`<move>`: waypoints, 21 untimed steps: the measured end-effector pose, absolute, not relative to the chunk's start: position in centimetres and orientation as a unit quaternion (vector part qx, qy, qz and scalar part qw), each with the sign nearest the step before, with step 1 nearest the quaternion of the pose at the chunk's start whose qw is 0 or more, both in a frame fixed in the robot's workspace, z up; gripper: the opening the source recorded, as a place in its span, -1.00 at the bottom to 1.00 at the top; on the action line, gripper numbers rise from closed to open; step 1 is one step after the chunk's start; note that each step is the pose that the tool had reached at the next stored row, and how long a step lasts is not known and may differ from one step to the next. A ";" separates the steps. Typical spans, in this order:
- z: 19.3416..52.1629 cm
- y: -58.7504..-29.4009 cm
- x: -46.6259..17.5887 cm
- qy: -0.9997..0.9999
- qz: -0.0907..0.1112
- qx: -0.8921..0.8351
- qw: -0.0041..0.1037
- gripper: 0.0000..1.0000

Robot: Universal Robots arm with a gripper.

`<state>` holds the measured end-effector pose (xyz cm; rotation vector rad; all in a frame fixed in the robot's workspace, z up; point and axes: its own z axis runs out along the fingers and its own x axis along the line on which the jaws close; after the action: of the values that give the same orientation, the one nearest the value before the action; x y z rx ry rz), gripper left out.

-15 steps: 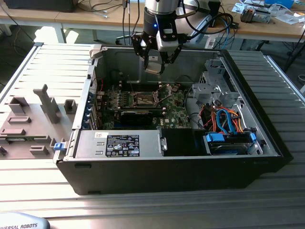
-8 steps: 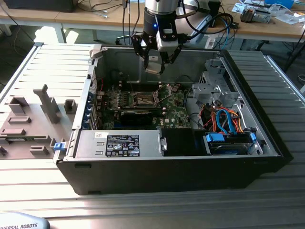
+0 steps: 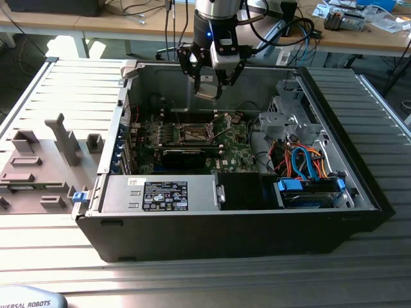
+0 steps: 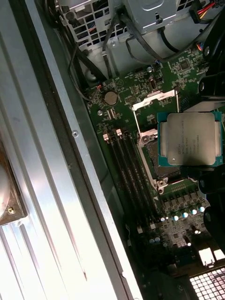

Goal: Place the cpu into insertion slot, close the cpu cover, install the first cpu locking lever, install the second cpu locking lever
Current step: 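Place the cpu into insertion slot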

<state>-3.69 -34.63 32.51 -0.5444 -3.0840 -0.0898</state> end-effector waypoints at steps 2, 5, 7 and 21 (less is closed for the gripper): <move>32.5 -34.6 -3.7 -0.984 -0.029 -0.174 0.004 0.08; 32.5 -34.6 -3.7 -0.984 -0.029 -0.176 0.004 0.08; 32.5 -34.6 -3.7 -0.984 -0.029 -0.177 0.004 0.08; 32.5 -34.6 -3.7 -0.983 -0.029 -0.184 0.004 0.08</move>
<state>-3.69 -34.64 32.51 -0.5755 -3.0789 -0.0899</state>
